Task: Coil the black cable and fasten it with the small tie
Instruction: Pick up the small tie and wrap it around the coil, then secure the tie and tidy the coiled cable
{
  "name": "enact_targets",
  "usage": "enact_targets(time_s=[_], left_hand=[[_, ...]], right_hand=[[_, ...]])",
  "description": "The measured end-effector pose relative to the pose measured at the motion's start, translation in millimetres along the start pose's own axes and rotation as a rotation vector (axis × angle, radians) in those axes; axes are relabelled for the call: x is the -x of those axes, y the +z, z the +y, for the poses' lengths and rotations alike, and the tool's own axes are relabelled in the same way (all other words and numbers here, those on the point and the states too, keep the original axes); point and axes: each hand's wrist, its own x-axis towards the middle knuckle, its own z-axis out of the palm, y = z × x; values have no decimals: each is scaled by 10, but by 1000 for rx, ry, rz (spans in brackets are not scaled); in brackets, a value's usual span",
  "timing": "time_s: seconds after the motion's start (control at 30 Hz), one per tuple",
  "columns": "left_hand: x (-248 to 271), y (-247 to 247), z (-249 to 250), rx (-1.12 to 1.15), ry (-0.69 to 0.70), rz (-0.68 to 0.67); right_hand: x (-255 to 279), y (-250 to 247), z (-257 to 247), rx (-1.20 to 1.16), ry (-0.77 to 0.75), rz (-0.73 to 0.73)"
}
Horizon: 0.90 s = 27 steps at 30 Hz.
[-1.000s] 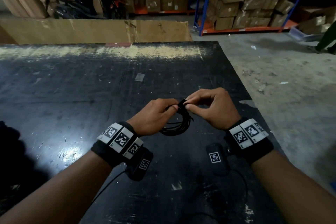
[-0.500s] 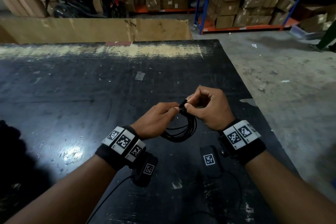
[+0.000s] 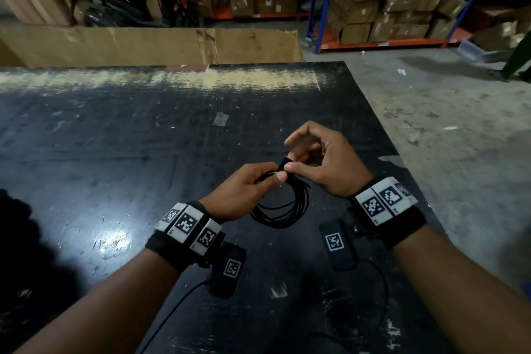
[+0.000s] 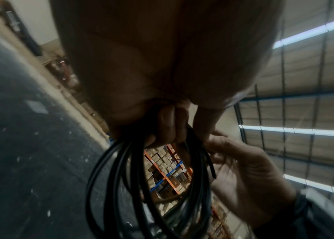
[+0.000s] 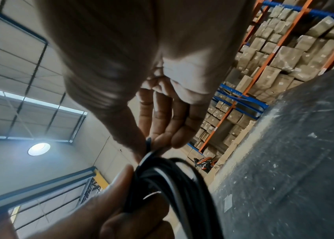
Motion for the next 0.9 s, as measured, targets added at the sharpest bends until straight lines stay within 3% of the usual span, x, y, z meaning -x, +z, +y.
enact_targets(time_s=[0.1,0.23,0.33,0.43,0.53,0.73,0.83,0.9], left_hand=[[-39,21,-65,253,-30,163],[-92,43,-100,733,-125,444],[-113,66,-113,1045,-126,535],[-106,112,-142,1204,-151,572],[-77,159,-129,1258,-121,562],[12,207,-188,1102,-181,531],[92,245,-309,1036,-243,459],[126,233,-421,906,-247,485]], right_hand=[[4,38,59,-173,72,70],[99,176,239,-378,330,31],[235,428,385,-471,395,-16],[296,637,425,-766,439,110],[273,698,375,-931,466,197],[169,609,271,-932,454,342],[77,483,297,-804,398,367],[56,359,296,-582,327,293]])
